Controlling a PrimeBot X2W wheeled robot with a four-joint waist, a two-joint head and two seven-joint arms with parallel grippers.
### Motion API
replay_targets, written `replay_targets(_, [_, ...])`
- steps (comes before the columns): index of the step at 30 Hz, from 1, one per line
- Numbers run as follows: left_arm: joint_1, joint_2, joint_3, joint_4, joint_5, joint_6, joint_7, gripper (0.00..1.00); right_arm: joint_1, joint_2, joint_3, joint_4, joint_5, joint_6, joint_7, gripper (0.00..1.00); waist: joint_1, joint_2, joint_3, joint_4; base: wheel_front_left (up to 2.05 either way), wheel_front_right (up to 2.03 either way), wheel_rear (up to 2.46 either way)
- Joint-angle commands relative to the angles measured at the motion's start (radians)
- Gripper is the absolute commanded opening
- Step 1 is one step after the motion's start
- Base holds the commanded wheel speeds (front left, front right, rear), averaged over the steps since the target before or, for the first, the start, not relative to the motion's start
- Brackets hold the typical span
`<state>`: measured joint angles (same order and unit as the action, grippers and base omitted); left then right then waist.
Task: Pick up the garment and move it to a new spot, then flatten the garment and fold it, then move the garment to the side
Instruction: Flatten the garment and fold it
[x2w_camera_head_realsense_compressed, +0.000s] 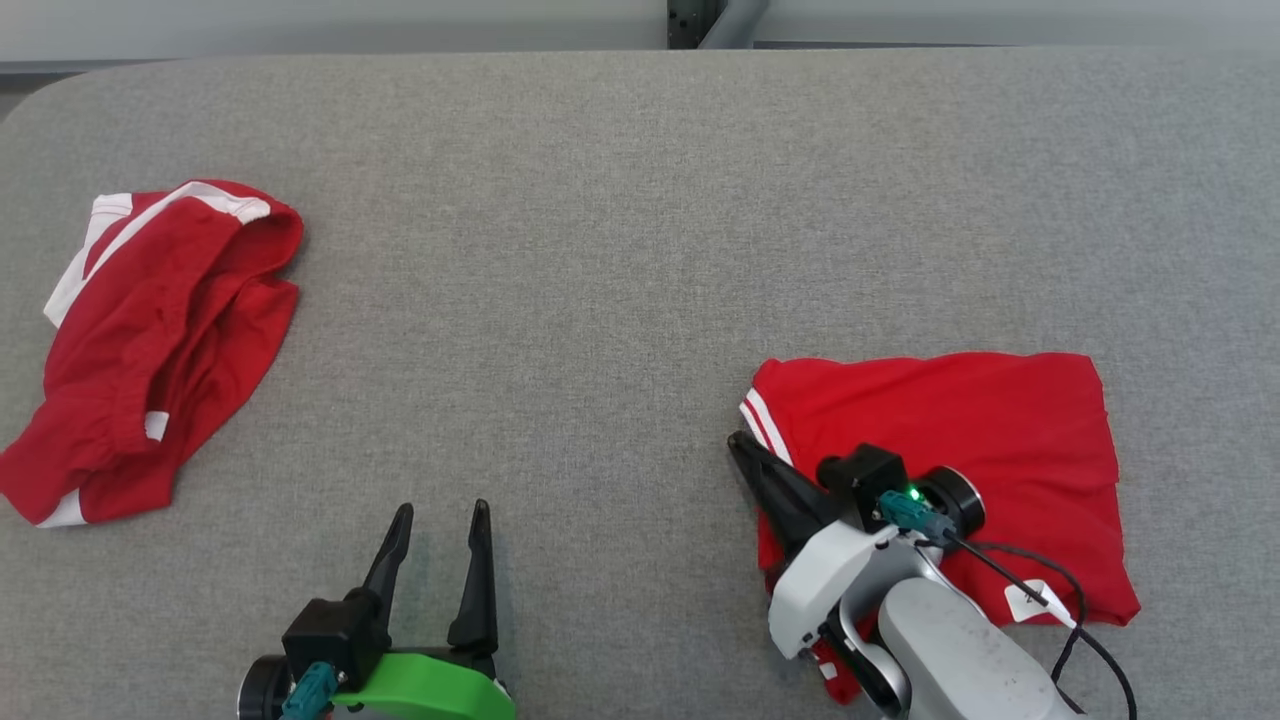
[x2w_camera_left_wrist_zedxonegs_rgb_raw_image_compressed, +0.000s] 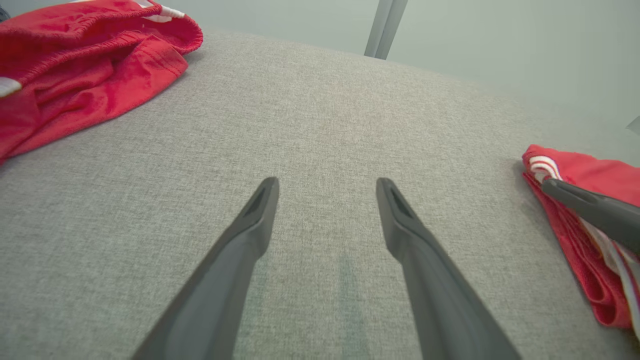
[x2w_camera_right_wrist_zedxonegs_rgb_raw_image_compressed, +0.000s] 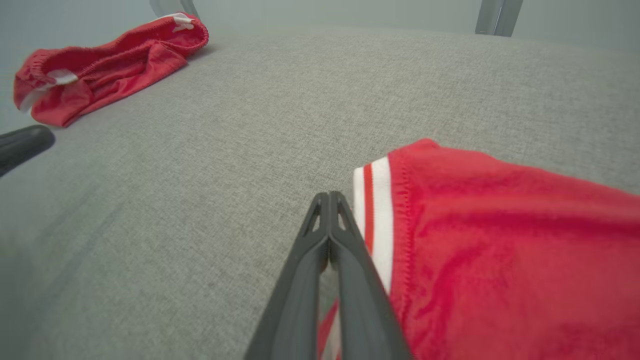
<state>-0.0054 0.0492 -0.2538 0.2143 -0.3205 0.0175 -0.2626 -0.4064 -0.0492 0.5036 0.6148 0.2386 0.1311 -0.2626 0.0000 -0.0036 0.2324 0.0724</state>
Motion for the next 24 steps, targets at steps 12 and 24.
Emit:
replay_targets(12, [0.086,0.003,0.075,-0.002,-0.01,-0.027,-0.003,1.0,0.168,-0.037,-0.116,-0.22,-0.051,-0.001,-0.003,0.0,0.0,0.0036,-0.132,-0.085,0.0,0.0,0.0])
replay_targets(24, [0.169,0.003,0.116,-0.025,-0.01,-0.037,-0.003,1.0,0.395,-0.141,-0.439,-0.357,-0.157,-0.001,-0.003,1.0,0.0,0.0036,-0.23,-0.146,0.0,0.0,0.0])
